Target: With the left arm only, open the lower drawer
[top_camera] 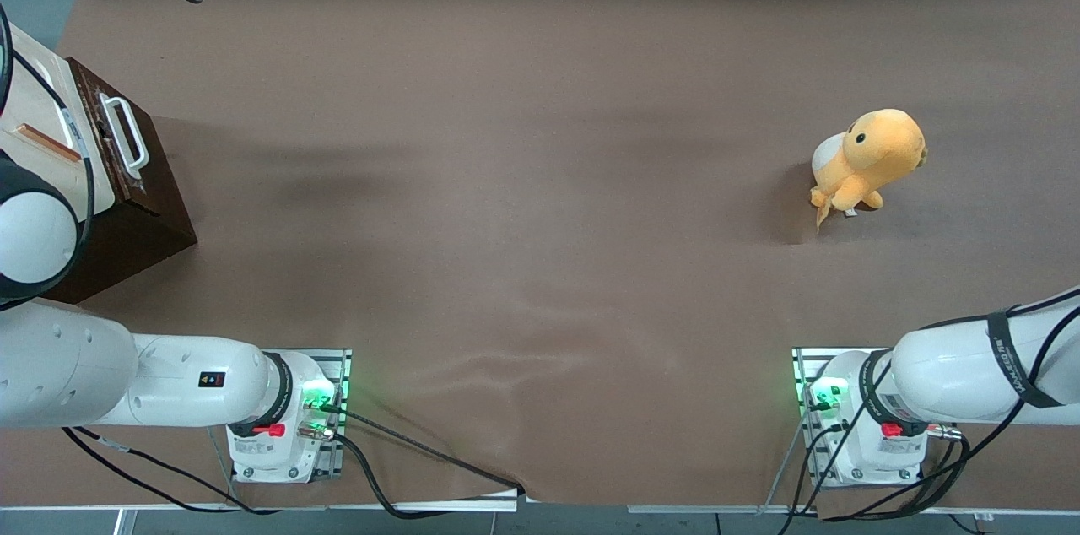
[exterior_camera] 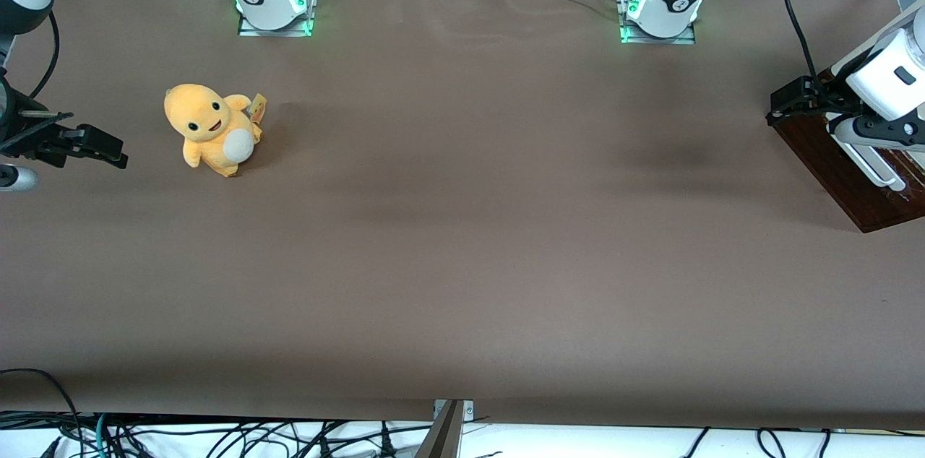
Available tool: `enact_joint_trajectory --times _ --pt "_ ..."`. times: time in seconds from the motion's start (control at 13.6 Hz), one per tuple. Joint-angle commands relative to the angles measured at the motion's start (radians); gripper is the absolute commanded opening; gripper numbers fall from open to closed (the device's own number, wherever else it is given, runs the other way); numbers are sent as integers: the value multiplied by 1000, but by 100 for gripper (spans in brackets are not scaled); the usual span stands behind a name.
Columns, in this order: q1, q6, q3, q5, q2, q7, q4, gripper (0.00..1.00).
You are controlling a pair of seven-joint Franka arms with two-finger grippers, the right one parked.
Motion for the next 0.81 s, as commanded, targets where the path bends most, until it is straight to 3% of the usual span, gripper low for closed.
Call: enact_joint_trajectory --times 0.0,0.74 --pt "-12 -6 4 13 -7 23 -8 100" --pt "-3 -6 6 11 -3 21 -6 100"
